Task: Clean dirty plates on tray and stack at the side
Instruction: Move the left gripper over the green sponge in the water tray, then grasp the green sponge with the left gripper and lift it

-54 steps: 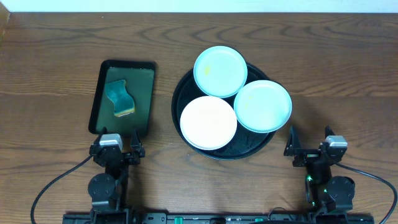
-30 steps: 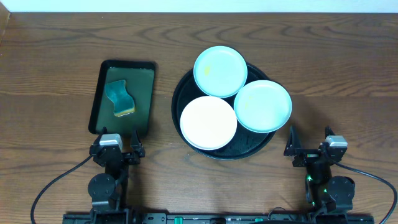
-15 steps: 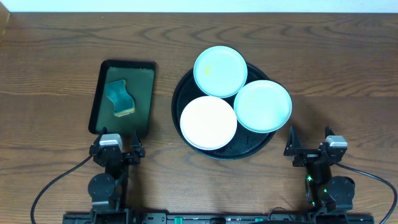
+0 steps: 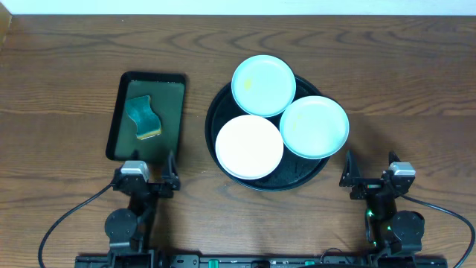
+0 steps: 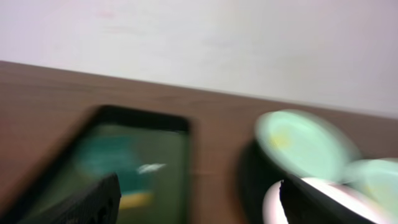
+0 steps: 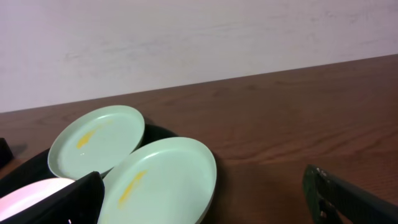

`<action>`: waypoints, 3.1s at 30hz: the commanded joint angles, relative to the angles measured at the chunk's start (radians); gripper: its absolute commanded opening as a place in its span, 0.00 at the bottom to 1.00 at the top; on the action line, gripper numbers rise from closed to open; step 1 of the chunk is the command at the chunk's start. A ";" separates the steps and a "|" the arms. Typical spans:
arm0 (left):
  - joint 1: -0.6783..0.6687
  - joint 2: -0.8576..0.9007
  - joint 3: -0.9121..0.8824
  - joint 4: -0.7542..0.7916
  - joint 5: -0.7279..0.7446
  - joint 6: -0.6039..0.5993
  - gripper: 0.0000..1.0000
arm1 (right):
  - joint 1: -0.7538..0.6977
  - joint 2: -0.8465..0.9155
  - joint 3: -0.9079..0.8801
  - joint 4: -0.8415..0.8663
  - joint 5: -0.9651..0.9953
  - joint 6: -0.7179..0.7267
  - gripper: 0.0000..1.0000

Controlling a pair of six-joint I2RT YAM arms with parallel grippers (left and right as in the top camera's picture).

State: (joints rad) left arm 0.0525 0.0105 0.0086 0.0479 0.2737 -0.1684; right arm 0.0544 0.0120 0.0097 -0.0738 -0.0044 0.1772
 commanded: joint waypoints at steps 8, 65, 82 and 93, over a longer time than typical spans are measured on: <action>0.002 -0.006 -0.005 0.502 0.308 -0.269 0.82 | -0.008 0.000 -0.004 -0.001 -0.004 -0.010 0.99; 0.124 1.785 1.373 -0.720 -0.187 -0.095 0.98 | -0.008 0.000 -0.005 -0.001 -0.004 -0.010 0.99; 0.120 1.808 1.315 -0.689 -0.263 -0.122 0.98 | -0.008 0.000 -0.005 -0.001 -0.004 -0.010 0.99; 0.120 1.967 1.315 -0.674 -0.211 -0.122 0.98 | -0.008 0.000 -0.004 -0.001 -0.004 -0.010 0.99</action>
State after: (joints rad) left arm 0.1730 1.9568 1.3334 -0.6304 0.0387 -0.2852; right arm 0.0544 0.0128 0.0090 -0.0731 -0.0044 0.1749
